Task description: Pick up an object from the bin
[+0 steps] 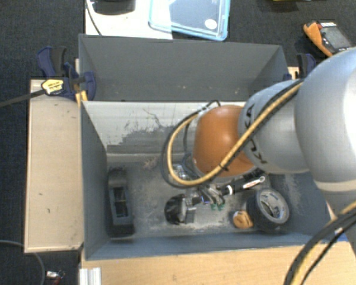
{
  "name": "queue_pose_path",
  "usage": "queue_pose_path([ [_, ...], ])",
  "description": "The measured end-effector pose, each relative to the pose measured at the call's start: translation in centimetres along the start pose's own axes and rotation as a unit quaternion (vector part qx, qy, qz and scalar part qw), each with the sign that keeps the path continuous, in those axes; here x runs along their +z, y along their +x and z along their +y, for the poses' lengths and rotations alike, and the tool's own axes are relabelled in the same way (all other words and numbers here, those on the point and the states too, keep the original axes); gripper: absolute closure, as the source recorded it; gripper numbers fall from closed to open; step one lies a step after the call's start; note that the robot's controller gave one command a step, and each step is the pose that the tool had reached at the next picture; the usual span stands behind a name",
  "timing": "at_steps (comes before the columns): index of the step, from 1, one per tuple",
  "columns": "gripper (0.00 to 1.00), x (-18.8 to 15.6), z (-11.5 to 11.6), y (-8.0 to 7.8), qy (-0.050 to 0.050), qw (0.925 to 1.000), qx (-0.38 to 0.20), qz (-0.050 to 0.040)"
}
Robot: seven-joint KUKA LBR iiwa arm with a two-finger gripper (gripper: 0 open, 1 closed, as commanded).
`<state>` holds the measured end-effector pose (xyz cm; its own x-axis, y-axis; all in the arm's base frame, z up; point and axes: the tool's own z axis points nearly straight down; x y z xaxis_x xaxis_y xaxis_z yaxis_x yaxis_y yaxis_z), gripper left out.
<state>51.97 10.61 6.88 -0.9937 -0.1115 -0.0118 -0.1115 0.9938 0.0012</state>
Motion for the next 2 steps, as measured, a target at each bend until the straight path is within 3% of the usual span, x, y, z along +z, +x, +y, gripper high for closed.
queue_pose_path([
  [1, 1.00, -0.27, 1.06, 0.56, 0.001, 0.9989, 0.047, 0.0000],
  [2, 1.00, -0.27, 1.05, 0.56, 0.001, 0.9989, 0.047, 0.0000],
])
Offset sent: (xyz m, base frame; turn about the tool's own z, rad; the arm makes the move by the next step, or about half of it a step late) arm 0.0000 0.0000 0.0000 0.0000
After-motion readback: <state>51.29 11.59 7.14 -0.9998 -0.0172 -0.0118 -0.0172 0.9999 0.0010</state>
